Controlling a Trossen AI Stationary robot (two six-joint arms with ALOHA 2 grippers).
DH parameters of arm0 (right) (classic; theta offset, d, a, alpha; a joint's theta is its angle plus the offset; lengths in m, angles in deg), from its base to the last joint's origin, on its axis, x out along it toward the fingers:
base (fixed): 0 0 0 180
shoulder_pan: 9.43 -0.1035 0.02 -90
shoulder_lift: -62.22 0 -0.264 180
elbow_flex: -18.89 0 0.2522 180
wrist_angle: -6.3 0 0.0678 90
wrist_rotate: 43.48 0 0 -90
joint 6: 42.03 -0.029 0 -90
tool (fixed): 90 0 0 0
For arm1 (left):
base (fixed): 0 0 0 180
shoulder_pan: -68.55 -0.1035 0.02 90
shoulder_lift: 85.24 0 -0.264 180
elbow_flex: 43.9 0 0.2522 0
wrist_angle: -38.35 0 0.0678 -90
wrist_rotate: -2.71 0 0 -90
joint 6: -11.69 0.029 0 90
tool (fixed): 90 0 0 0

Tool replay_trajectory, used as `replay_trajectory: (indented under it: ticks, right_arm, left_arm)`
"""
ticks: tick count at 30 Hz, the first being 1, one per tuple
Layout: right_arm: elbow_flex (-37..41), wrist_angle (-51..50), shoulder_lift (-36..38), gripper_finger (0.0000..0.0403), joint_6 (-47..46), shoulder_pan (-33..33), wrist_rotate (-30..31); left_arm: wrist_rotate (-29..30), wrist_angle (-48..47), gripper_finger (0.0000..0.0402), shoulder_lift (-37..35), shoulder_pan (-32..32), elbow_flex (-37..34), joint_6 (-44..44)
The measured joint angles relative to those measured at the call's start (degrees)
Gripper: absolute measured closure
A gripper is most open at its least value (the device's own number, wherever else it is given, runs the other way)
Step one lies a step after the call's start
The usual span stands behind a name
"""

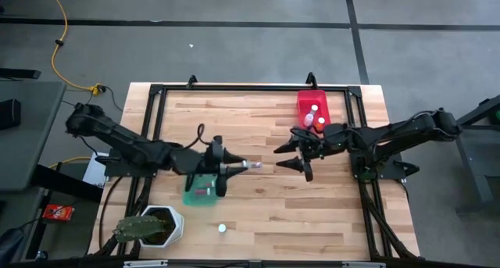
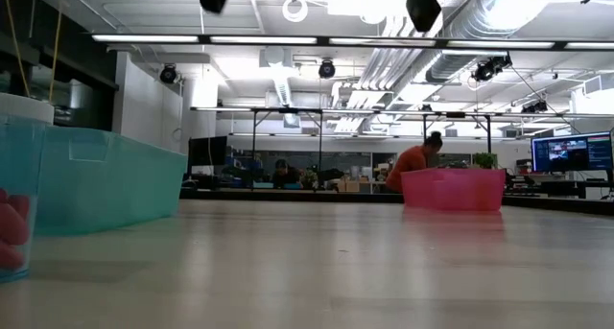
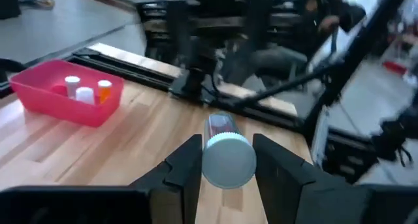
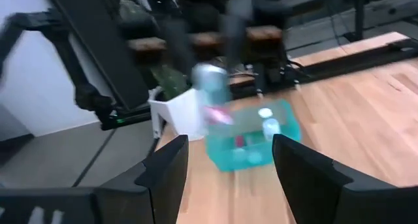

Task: Pick and place medicine bottles into bin by pill shape (circle, oval)
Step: Put the blue capsule bottle into the blue bin

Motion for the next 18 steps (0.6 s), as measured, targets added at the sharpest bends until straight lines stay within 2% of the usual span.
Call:
replay_trajectory:
  ticks: [3,5,15,18]
  right_arm:
    - [0.0,0.4,0.0,0.0187,0.0,-0.9,0.2]
    - [0.0,0.4,0.0,0.0187,0.0,-1.3,1.2]
    - [0.0,0.4,0.0,0.0187,0.4,-1.6,3.1]
    - [0.0,0.4,0.0,0.0187,1.3,-1.5,3.1]
  left_arm:
    - [-0.5,7.8,0.0292,0.3,-2.5,-3.3,-0.4]
    - [-0.6,9.8,0.0292,0.3,-3.6,-4.6,-0.4]
    - [-4.3,11.4,0.0292,0.4,-5.7,-5.2,0.1]
    - [-6.5,10.3,0.0292,0.0,-5.7,-5.2,3.5]
